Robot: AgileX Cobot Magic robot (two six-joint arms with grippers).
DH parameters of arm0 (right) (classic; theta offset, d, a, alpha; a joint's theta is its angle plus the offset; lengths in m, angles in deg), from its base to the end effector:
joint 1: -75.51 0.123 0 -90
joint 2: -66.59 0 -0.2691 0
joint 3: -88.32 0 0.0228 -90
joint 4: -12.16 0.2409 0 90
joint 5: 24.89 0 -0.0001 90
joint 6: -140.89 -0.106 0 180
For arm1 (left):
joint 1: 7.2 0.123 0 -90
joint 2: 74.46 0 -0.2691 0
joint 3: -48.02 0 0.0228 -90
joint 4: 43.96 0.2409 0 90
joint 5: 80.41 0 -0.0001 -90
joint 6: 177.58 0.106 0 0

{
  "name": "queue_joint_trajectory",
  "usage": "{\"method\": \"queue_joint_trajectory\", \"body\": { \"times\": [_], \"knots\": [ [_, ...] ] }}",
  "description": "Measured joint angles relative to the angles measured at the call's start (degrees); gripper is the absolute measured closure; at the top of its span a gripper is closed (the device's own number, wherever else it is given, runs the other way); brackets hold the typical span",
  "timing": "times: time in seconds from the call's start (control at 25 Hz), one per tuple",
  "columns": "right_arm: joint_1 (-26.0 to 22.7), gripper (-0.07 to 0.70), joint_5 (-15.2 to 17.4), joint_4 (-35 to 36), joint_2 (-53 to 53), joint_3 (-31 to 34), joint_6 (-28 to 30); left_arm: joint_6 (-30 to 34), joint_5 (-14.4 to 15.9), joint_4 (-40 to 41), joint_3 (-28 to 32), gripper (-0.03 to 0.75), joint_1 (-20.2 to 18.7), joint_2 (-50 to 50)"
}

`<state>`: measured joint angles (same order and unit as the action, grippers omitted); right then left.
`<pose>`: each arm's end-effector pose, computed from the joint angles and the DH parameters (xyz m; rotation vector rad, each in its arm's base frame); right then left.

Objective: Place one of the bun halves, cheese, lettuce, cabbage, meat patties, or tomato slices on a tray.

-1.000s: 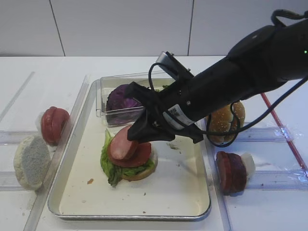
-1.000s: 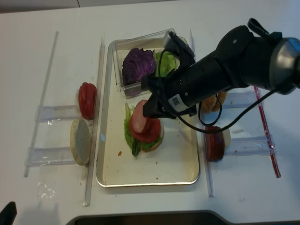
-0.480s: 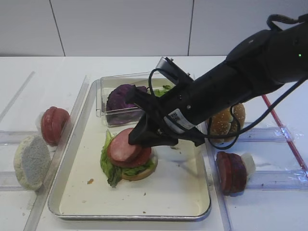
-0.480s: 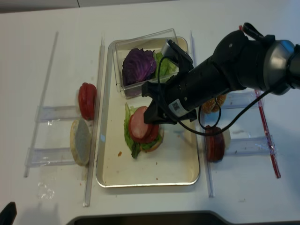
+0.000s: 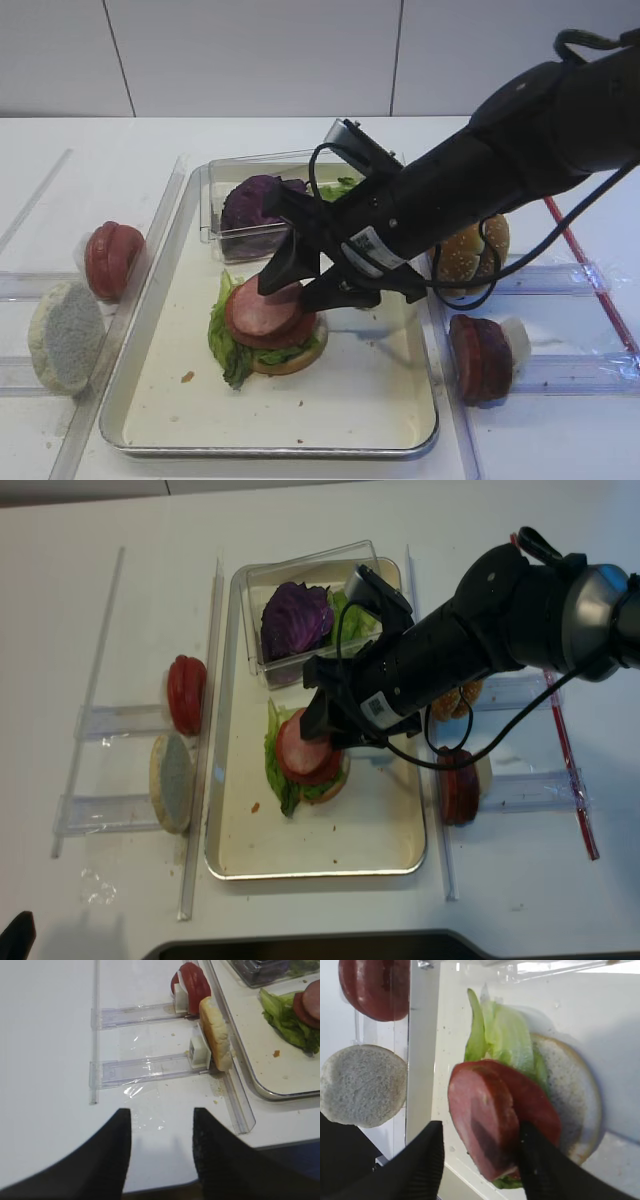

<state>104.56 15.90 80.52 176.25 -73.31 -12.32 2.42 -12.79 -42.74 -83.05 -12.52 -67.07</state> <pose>0.2675 0.2223 0.1764 -0.1294 2.7308 1.2264 0.0090 0.0013 0.2509 0.0978 2.1609 -0.0275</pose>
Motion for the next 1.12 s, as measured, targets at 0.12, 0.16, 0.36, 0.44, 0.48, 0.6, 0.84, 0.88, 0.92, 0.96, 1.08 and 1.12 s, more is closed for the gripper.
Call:
{"method": "queue_joint_trajectory", "body": {
  "times": [0.12, 0.16, 0.36, 0.44, 0.48, 0.6, 0.84, 0.88, 0.92, 0.96, 1.08, 1.12],
  "knots": [
    [0.00, 0.267, 0.00, -0.11, 0.00, 0.00, -0.23, 0.00, 0.00, 0.00, 0.00, 0.433, 0.00, 0.00],
    [0.00, 0.267, -0.04, -0.34, -0.12, 0.00, -0.23, 0.00, 0.00, 0.00, 0.00, 0.433, 0.00, 0.00],
    [0.00, 0.266, -1.37, -3.50, -1.56, 0.00, -1.62, 0.00, 0.00, 0.00, 0.00, 0.433, 0.00, 0.00],
    [-0.13, 0.266, -1.38, -6.00, -1.79, -0.23, -3.62, 0.00, 0.00, 0.00, 0.00, 0.433, 0.00, 0.00],
    [-0.34, 0.266, -1.27, -7.50, -1.79, -0.41, -4.83, 0.00, 0.00, 0.00, 0.00, 0.433, 0.00, 0.00],
    [-1.17, 0.266, -0.77, -11.78, -2.28, -1.30, -8.04, 0.00, 0.00, 0.00, 0.00, 0.433, 0.00, 0.00],
    [-1.63, 0.266, 2.25, -24.63, -5.08, -5.75, -16.93, 0.00, 0.00, 0.00, 0.00, 0.433, 0.00, 0.00],
    [-1.63, 0.266, 3.82, -28.10, -5.22, -7.06, -18.99, 0.00, 0.00, 0.00, 0.00, 0.433, 0.00, 0.00],
    [-1.63, 0.265, 5.75, -30.71, -5.22, -8.13, -21.17, 0.00, 0.00, 0.00, 0.00, 0.433, 0.00, 0.00],
    [-1.63, 0.266, 7.34, -33.48, -5.22, -9.21, -23.08, 0.00, 0.00, 0.00, 0.00, 0.433, 0.00, 0.00],
    [-1.65, 0.266, 14.00, -41.88, -5.22, -13.45, -28.49, 0.00, 0.00, 0.00, 0.00, 0.433, 0.00, 0.00],
    [-1.65, 0.266, 15.93, -44.02, -5.22, -14.72, -30.00, 0.00, 0.00, 0.00, 0.00, 0.433, 0.00, 0.00]
  ]
}}
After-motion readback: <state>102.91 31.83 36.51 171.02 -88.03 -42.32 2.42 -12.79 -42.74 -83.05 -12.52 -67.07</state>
